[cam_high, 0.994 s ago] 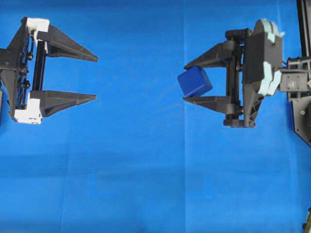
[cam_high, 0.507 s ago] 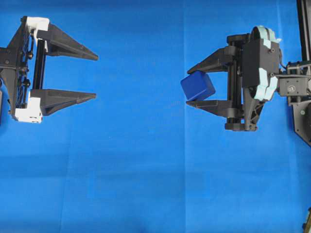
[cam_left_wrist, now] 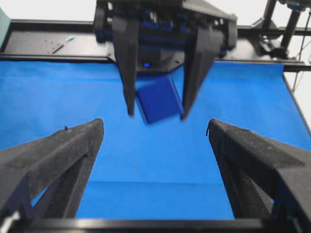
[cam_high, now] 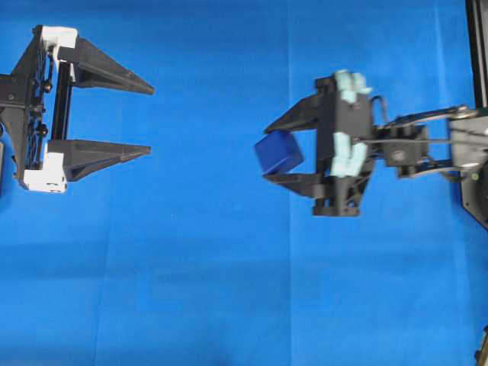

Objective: Handover the blue block to the right arm after grasping it with the left arm, then place it in the designated position.
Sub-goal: 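Lower the cube with the right gripper onto the table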

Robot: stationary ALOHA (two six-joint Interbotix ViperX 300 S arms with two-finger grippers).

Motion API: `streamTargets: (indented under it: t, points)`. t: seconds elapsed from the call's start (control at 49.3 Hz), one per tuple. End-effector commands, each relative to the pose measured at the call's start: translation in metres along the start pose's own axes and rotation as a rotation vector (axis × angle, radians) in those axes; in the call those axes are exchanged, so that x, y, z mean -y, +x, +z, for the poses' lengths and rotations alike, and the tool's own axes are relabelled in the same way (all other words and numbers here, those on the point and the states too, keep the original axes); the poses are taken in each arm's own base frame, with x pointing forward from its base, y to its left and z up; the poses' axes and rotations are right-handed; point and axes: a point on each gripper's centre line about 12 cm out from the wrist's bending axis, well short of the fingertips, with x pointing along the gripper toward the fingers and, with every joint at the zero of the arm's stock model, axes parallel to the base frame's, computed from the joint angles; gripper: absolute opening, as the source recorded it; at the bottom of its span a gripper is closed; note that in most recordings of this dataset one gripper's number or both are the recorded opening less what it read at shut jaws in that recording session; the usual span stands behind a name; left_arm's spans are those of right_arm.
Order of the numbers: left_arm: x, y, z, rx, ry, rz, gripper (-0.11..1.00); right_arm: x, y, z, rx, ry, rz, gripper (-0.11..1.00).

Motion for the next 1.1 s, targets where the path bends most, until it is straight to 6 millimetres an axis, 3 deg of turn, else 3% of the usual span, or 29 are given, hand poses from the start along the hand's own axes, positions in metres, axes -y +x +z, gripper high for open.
streamTargets:
  t: [0.0, 0.527, 1.075]
  points:
    - [-0.001, -0.004, 0.011, 0.034, -0.002, 0.002, 0.93, -0.006, 0.011, 0.010, 0.035, 0.020, 0.028, 0.55]
    - [-0.001, -0.003, 0.009, 0.023, 0.000, 0.003, 0.93, -0.011, 0.121, -0.042, -0.087, 0.130, 0.072, 0.55]
    - [-0.001, -0.003, 0.008, 0.018, 0.000, 0.003, 0.93, -0.015, 0.158, -0.073, -0.114, 0.211, 0.111, 0.55]
